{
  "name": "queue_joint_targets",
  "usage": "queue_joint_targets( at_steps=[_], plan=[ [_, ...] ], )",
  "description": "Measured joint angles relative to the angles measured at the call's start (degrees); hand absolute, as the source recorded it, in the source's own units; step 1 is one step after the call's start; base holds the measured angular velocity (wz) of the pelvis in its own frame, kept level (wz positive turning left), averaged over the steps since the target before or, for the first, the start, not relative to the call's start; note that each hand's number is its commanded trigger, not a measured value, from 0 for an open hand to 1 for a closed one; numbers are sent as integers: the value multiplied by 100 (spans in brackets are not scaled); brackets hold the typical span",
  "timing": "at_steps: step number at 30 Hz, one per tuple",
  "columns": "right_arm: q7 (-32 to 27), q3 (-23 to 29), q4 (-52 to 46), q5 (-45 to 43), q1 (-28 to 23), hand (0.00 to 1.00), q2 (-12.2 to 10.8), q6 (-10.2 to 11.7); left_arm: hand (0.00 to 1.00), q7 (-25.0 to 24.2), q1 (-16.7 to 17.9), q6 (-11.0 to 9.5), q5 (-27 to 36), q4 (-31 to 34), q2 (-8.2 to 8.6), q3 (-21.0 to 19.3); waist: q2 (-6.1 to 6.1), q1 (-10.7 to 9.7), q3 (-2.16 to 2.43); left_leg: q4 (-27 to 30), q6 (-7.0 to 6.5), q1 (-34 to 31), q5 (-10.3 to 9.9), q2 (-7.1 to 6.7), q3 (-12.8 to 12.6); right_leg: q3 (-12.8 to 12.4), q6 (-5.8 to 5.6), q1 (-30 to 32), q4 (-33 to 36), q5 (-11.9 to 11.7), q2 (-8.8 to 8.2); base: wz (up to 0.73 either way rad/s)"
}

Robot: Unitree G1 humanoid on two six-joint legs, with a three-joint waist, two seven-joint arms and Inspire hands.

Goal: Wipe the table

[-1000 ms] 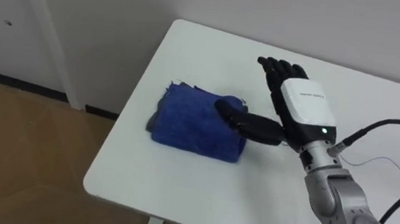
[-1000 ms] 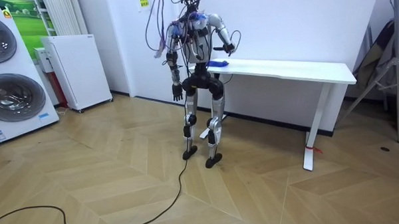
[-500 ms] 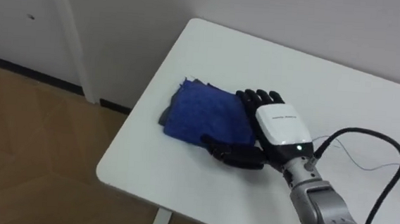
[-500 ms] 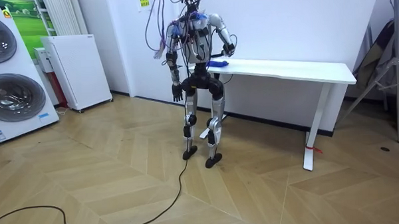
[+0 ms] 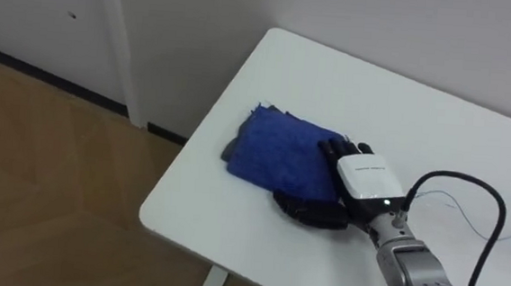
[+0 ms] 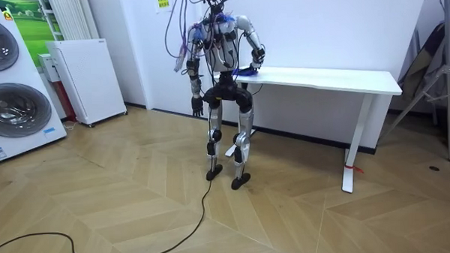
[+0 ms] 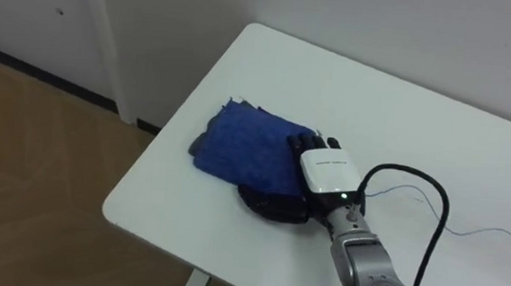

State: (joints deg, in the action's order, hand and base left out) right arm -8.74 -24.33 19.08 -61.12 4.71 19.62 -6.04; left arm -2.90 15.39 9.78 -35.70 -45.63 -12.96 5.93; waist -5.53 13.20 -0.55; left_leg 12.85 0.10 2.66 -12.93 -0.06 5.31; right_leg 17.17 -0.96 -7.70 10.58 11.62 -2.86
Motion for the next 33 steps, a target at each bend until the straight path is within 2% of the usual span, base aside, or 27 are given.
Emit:
queue_joint_targets(
  at_steps=[6, 14, 24, 26, 28, 33],
  plan=[
    [-16, 1, 85, 29, 210, 0, 1, -29, 0, -10, 73, 15, 0, 6, -54, 1, -13, 1, -5, -1, -1, 30, 1, -8, 40, 11, -1, -36, -2, 0, -3, 4],
    [-120, 32, 46, 32, 219, 0, 10, -24, 0, -140, 212, 20, -14, 98, -127, -26, -134, 8, -8, 28, -1, -21, 1, -29, 114, 11, -2, -48, -11, 1, -8, 5],
    [-416, 126, 63, 230, 418, 0, 44, 166, 0, -198, 269, -54, -16, 308, -129, -22, -94, 20, -43, 75, 0, -142, 0, -51, 216, 17, -4, -1, -11, 2, -6, 5],
    [-437, 127, 63, 232, 419, 0, 54, 167, 0, -237, 275, -57, -23, 328, -129, -27, -71, 66, -33, 74, 0, -143, 0, -54, 215, 11, -4, 7, -10, 2, -7, -2],
    [-445, 129, 63, 240, 432, 0, 53, 170, 0, -239, 273, -57, -22, 348, -128, -30, -63, 125, 1, 75, 1, -132, 2, -55, 214, 9, -3, 12, -11, 2, -8, -2],
    [-486, 93, 308, 317, 564, 0, 52, 172, 0, -239, 335, -45, -34, 360, -132, -23, -19, 150, 8, 78, -3, -62, 20, -67, 275, 31, -3, -46, -17, 2, -15, 5]
  ],
)
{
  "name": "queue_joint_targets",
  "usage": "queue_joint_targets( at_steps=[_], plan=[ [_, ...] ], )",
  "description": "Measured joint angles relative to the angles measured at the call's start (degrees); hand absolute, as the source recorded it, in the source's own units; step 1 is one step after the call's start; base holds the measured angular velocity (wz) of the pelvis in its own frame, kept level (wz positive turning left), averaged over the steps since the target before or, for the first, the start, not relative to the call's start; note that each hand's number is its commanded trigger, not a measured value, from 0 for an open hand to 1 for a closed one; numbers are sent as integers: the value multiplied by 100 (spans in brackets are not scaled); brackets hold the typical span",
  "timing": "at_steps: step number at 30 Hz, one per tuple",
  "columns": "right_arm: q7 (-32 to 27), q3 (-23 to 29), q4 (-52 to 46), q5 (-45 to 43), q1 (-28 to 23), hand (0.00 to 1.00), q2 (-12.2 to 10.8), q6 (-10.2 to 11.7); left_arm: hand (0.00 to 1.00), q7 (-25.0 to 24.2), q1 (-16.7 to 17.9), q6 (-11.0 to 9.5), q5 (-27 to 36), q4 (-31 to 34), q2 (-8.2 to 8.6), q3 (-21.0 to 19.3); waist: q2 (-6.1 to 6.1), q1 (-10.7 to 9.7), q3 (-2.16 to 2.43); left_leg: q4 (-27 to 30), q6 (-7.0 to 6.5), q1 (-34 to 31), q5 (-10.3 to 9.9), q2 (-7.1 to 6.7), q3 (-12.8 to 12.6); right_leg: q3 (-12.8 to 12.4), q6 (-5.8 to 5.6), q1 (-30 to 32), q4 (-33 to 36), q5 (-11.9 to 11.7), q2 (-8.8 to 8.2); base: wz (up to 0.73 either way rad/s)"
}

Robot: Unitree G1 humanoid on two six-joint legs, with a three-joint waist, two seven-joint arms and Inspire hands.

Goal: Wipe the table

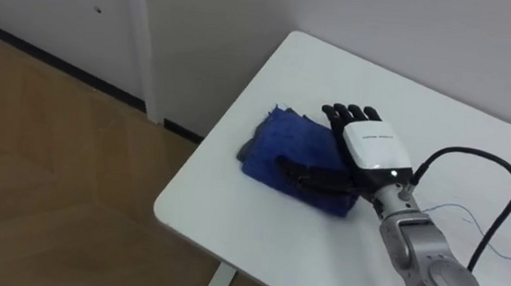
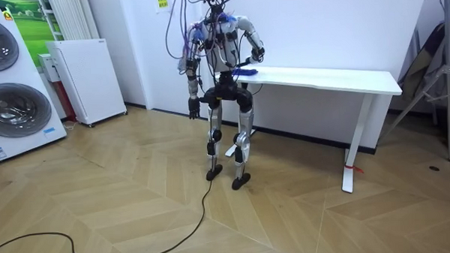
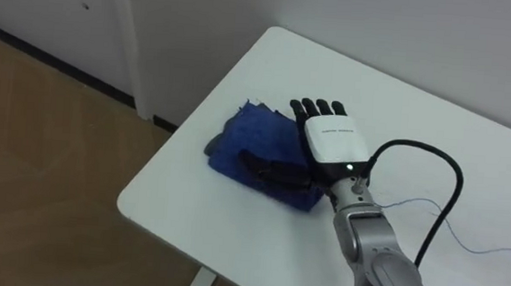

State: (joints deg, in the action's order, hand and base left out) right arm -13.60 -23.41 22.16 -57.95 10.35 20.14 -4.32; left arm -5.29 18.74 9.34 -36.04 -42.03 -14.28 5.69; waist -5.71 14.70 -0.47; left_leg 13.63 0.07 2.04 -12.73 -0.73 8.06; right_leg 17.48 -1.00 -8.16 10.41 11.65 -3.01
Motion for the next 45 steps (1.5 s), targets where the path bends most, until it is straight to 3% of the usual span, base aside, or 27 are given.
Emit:
queue_joint_targets(
  at_steps=[14, 16, 22, 23, 25, 26, 31, 35, 41, 45],
  plan=[
    [26, -15, 726, 164, 90, 0, -6, -66, 0, -38, 103, 31, -8, -100, -21, -3, -21, 241, -41, -5, 3, 24, 3, -7, 20, 184, -1, -89, -87, 1, -7, 1],
    [51, -15, 815, 263, 90, 0, -6, -58, 0, -38, 92, 30, -8, -101, -22, -20, -27, 267, -43, -2, 3, -22, 3, -10, 21, 345, -3, -80, -86, 2, -24, 2],
    [29, -10, 1193, 593, 90, 0, -6, -41, 0, -20, 80, 29, 10, -143, -45, -37, -25, 254, -43, 4, 3, -96, 3, -46, 159, 466, -7, -85, -84, 4, -37, 12],
    [-3, -9, 1223, 592, 89, 8, -5, -30, 0, -19, 80, 29, 7, -144, -41, -31, -29, 254, -37, 9, 4, -102, 3, -48, 164, 466, -8, -83, -83, 4, -38, 10],
    [-66, -9, 1315, 591, 89, 64, -5, 4, 0, -23, 85, 29, 3, -151, -34, -32, -21, 261, -26, 8, 3, -86, 3, -50, 163, 466, -9, -98, -82, 5, -39, 2],
    [-75, -9, 1334, 591, 89, 75, -5, 13, 0, -27, 87, 29, 3, -160, -34, -32, -20, 263, -22, 9, 3, -81, 3, -51, 163, 465, -9, -102, -80, 5, -40, 0],
    [-378, 25, 1375, 590, 96, 86, -4, 57, 0, -27, 88, 28, 29, -188, -31, -38, 15, 220, 12, 42, -17, -2, 15, -89, 162, 455, -13, -187, -91, 8, -73, 2],
    [-473, 35, 1385, 584, 197, 100, -4, 89, 0, -5, 20, 26, 50, -184, -32, -38, 31, 143, 20, -19, -30, 46, 17, -98, 170, 457, -27, -232, -86, 16, -82, 6],
    [-644, 36, 1177, 599, 26, 100, -5, 186, 0, -3, -58, 29, 50, -180, -15, -24, 53, 61, 35, -4, -25, 44, 31, -102, 157, 468, -49, -272, -82, 29, -89, 1],
    [-735, 55, 1122, 644, -108, 100, -4, 189, 0, 9, -58, 29, 47, -188, -13, -25, 84, -69, 99, -7, -32, 61, 37, -107, 135, 464, -49, -276, -77, 29, -99, -1]
  ],
)
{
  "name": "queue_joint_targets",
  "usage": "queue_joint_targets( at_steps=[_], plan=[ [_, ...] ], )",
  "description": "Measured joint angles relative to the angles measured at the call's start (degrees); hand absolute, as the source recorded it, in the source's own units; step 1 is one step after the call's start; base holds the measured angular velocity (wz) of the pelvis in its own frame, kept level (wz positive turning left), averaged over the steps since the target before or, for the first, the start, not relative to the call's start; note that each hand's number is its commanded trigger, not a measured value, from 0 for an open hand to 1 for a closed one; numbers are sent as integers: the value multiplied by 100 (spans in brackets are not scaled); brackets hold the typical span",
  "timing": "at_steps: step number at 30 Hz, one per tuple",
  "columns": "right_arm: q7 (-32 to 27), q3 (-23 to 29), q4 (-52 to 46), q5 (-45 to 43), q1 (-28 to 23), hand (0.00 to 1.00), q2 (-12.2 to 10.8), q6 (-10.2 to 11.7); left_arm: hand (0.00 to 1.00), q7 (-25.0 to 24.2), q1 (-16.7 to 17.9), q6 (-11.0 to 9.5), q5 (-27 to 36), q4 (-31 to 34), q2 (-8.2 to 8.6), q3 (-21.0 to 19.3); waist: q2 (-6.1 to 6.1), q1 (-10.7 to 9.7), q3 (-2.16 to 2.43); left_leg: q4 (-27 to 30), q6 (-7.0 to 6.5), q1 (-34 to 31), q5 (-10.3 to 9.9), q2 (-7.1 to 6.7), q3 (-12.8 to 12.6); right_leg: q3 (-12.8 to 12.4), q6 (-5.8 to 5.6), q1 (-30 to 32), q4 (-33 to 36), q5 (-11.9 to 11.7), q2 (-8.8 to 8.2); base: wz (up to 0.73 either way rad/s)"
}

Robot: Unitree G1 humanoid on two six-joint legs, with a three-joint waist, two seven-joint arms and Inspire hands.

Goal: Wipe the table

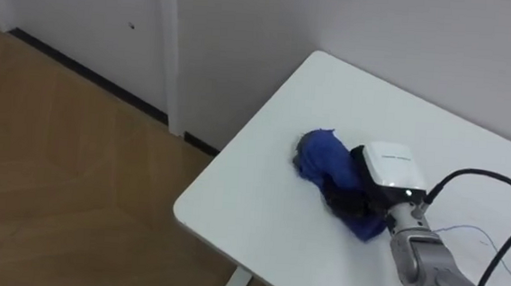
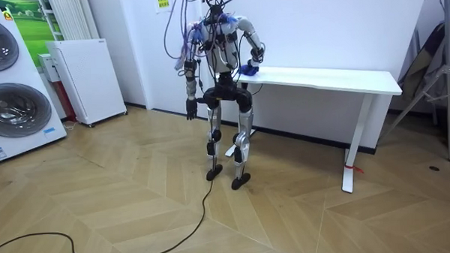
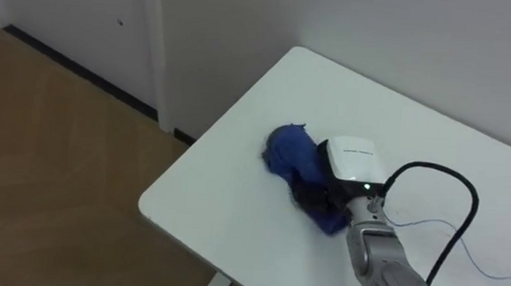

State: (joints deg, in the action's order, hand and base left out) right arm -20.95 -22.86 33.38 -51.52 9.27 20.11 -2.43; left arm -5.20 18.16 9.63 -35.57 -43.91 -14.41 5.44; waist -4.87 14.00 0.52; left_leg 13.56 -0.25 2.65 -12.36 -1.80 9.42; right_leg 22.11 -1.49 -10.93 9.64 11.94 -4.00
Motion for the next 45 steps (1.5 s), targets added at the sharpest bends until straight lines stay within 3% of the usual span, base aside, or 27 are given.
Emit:
queue_joint_targets(
  at_steps=[3, 11, 13, 16, 20, 23, 25, 27, 32, 34, 36, 38, 40, 43, 45],
  plan=[
    [-25, 163, -1, 111, -98, 100, 0, 79, 0, 5, -43, -6, 3, -18, 7, -3, 35, -95, 19, -4, -8, 12, 9, -4, -19, -3, 0, -12, 1, 0, -9, 0],
    [-384, 731, 172, 1360, -698, 100, -22, 438, 0, 153, -27, -37, 6, -7, 53, -100, 80, -433, -3, 2, -21, 68, 23, -21, -192, -191, -58, -91, -4, 35, -55, 7],
    [-558, 965, 203, 1859, -1006, 100, -96, 531, 0, 320, 15, -42, 7, -22, 82, -100, 133, -505, -4, -8, -30, 120, 17, -7, -311, -321, -59, -118, -1, 36, -60, -5],
    [-974, 1275, 249, 2024, -1285, 100, -275, 670, 0, 393, 63, -20, -39, -26, 146, -108, 231, -691, -11, -37, -44, 176, 18, -28, -321, -325, -65, -175, -13, 33, -76, -2],
    [-1203, 1270, 286, 2077, -1396, 100, -372, 659, 0, 502, 5, -16, -19, -147, 246, -96, 308, -760, 10, -82, -53, 341, 12, -17, -369, -471, -77, -311, -12, 34, -68, -13],
    [-1229, 1134, 189, 2198, -1198, 100, -543, 479, 0, 643, 12, 36, 1, -182, 350, 7, 371, -637, 6, -94, -28, 393, -9, 60, -623, -657, -75, -248, -11, 33, -26, -44],
    [-1169, 1078, 48, 2193, -1120, 100, -607, 345, 0, 698, 1, 123, 7, -228, 516, 9, 426, -596, 1, -93, -13, 382, -19, 104, -751, -754, -62, -140, -1, 26, -2, -34],
    [-1048, 1068, 29, 2222, -1043, 100, -612, 277, 0, 685, -2, 167, 9, -221, 564, 6, 420, -605, -4, -94, -4, 358, -13, 117, -774, -797, -51, -99, -5, 19, 12, -13],
    [-1026, 1130, 248, 2294, -1049, 100, -519, 429, 0, 689, 51, 157, -3, -211, 565, -122, 356, -699, -12, -80, -9, 345, -13, 93, -768, -779, -51, -113, -35, 19, -5, 2],
    [-1205, 1524, 701, 2306, -1040, 100, -481, 645, 0, 715, 222, 122, -9, -245, 497, -343, 275, -770, 0, -84, -23, 372, -20, 62, -729, -784, -55, -197, -123, 22, -14, 13],
    [-1364, 1968, 1119, 2486, -1059, 100, -347, 722, 0, 739, 302, 124, -18, -278, 450, -623, 213, -825, 9, -81, -46, 390, -34, 25, -668, -780, -71, -267, -184, 28, -27, 20],
    [-1439, 2473, 1460, 2763, -1126, 100, -152, 730, 0, 789, 540, 125, -4, -283, 422, -930, 170, -948, 23, -73, -69, 384, -46, -11, -594, -779, -88, -298, -187, 33, -48, 24],
    [-1469, 3209, 1845, 3131, -1421, 100, 102, 736, 0, 890, 701, 128, -55, -318, 415, -1480, 91, -980, 74, -74, -84, 401, -56, -9, -577, -766, -96, -298, -185, 31, -52, 10],
    [-1407, 3959, 2222, 3570, -1818, 100, 299, 726, 0, 880, 879, 149, -58, -326, 405, -2057, -2, -1096, 66, -84, -83, 420, -56, 13, -577, -775, -95, -309, -147, 30, -36, 8],
    [-1393, 4217, 2213, 3639, -2103, 100, 343, 713, 0, 867, 949, 138, -36, -318, 403, -2115, -12, -1158, 60, -93, -82, 469, -58, 12, -576, -745, -95, -374, -148, 30, -36, 2]
  ],
)
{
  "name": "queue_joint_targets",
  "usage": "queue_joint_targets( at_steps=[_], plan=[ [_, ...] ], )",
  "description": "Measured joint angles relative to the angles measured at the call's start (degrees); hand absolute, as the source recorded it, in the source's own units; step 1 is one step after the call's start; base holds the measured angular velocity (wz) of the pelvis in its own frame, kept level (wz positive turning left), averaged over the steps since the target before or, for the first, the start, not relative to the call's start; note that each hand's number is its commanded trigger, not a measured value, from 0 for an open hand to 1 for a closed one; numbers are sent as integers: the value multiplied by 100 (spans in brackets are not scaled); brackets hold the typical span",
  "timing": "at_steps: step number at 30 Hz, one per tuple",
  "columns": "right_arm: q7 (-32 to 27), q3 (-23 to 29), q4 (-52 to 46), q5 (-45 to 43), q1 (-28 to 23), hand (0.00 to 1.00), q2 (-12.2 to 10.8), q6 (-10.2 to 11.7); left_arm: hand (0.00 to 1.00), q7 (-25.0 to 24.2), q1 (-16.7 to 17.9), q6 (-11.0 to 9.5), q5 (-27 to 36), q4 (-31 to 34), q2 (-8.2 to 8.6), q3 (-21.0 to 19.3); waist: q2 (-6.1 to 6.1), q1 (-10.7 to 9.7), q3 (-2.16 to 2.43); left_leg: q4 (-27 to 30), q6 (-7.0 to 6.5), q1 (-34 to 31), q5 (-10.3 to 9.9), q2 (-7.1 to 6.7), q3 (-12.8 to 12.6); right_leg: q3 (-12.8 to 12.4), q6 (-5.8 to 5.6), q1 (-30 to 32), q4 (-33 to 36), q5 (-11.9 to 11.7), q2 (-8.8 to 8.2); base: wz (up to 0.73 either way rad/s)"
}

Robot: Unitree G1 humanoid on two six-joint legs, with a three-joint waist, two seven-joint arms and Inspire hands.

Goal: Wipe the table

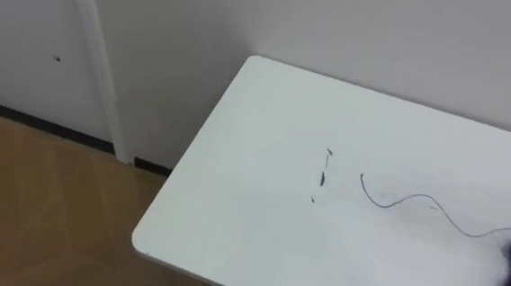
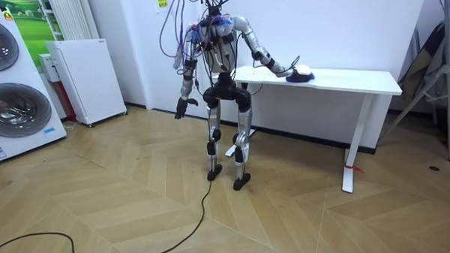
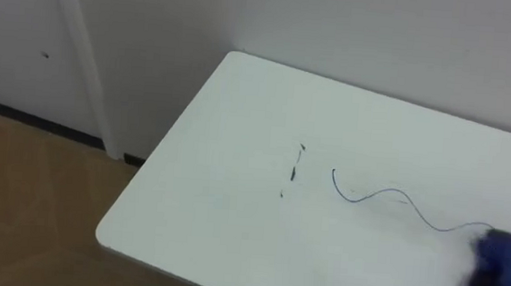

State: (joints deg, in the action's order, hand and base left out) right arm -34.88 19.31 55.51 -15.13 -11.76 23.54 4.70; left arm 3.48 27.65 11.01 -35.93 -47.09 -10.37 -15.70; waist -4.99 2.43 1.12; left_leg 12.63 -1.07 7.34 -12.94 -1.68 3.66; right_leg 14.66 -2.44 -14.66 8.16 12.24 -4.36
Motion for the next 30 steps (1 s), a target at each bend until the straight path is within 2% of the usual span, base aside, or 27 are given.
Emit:
queue_joint_targets(
  at_steps=[1, 3, 5, 7, 8, 10, 11, 12, 14, 15, 17, 18, 19, 21, 25, 28, 30],
  plan=[
    [-2, 27, -29, 39, -81, 100, 7, -2, 0, -12, 10, -8, 33, 2, 0, 15, -4, -73, -2, -7, 5, 35, -11, 6, 0, 4, 0, -31, 1, 0, 4, -3],
    [3, -27, -25, 28, -68, 100, 4, -11, 0, -20, -105, -28, 42, -11, 1, 119, 1, -55, -8, 5, 16, 34, -50, 28, -28, -55, 0, -27, -8, 0, 24, -19],
    [5, -151, -80, -36, 119, 100, -12, -159, 0, -29, -212, -102, 39, -34, 8, 322, 15, -29, -14, 39, 23, 32, -70, 42, -35, -63, 0, -13, 4, 0, 37, -26],
    [4, -388, -278, -118, 298, 100, -18, -429, 0, -37, -439, -215, 37, -159, 14, 669, 94, 153, -18, 64, 37, 11, -85, 77, -52, -197, 33, 86, 54, -20, 80, -50],
    [4, -496, -356, -120, 340, 100, -29, -492, 0, -39, -478, -219, 37, -174, 11, 765, 105, 191, -28, 82, 41, 0, -88, 93, -44, -187, 61, 119, 73, -39, 99, -61],
    [117, -988, -1070, -367, 392, 100, -239, -792, 0, -51, -551, -172, 32, -204, 29, 1066, 124, 312, -39, 99, 66, -77, -88, 143, -16, -193, 137, 286, 110, -91, 168, -49],
    [174, -1184, -1331, -445, 398, 100, -302, -858, 0, -66, -578, -161, 40, -210, 31, 1162, 146, 367, -58, 99, 72, -91, -85, 153, -2, -192, 147, 337, 156, -97, 180, -47],
    [284, -1629, -1639, -680, 497, 100, -383, -867, 0, -103, -609, -137, 33, -209, 40, 1290, 174, 498, -87, 117, 85, -117, -88, 176, 19, -178, 184, 398, 159, -125, 212, -30],
    [589, -2134, -1923, -1120, 862, 100, -502, -924, 0, -198, -657, -107, 34, -207, 33, 1404, 187, 595, -108, 228, 110, -241, -100, 192, 94, -124, 205, 467, 170, -132, 247, 6],
    [825, -2471, -1935, -1489, 1226, 100, -532, -927, 0, -275, -717, -71, 36, -196, 32, 1450, 201, 625, -169, 287, 126, -322, -91, 184, 166, -47, 222, 481, 166, -122, 248, 38],
    [1158, -2766, -1931, -1750, 1679, 100, -525, -903, 0, -334, -755, -34, 38, -155, 29, 1504, 255, 807, -209, 287, 132, -397, -66, 172, 213, -3, 227, 582, 163, -76, 236, 35],
    [1340, -2904, -1910, -1744, 1921, 100, -522, -893, 0, -389, -709, 1, 41, -55, -3, 1517, 238, 879, -212, 273, 136, -456, -23, 145, 267, 68, 220, 612, 160, -44, 210, 51],
    [1461, -2946, -1883, -1687, 2078, 100, -517, -881, 0, -419, -627, 17, 42, 13, -49, 1522, 216, 898, -185, 249, 142, -493, 18, 119, 285, 142, 213, 623, 161, -18, 184, 60],
    [1515, -2948, -1664, -1549, 2239, 100, -464, -812, 0, -421, -507, 29, 40, 25, -102, 1531, 198, 901, -171, 191, 134, -535, 90, 76, 296, 167, 205, 613, 152, -9, 147, 62],
    [1512, -2927, -1135, -848, 2199, 100, -171, -353, 0, -420, -260, 1, 69, 18, -261, 1473, 141, 847, -141, 181, 124, -569, 103, 60, 323, 281, 201, 549, 152, -9, 131, 35],
    [1485, -2815, -811, -428, 2178, 100, 41, -225, 0, -412, -310, -102, 203, 12, -293, 1450, 104, 705, -121, 174, 121, -628, 104, 38, 312, 408, 199, 523, 155, -10, 106, 35],
    [1478, -2460, -513, -381, 2177, 100, 92, -194, 0, -408, -396, -176, 201, 9, -304, 1437, 94, 632, -104, 183, 91, -677, 122, 7, 300, 443, 198, 523, 146, -10, 80, 28]
  ],
)
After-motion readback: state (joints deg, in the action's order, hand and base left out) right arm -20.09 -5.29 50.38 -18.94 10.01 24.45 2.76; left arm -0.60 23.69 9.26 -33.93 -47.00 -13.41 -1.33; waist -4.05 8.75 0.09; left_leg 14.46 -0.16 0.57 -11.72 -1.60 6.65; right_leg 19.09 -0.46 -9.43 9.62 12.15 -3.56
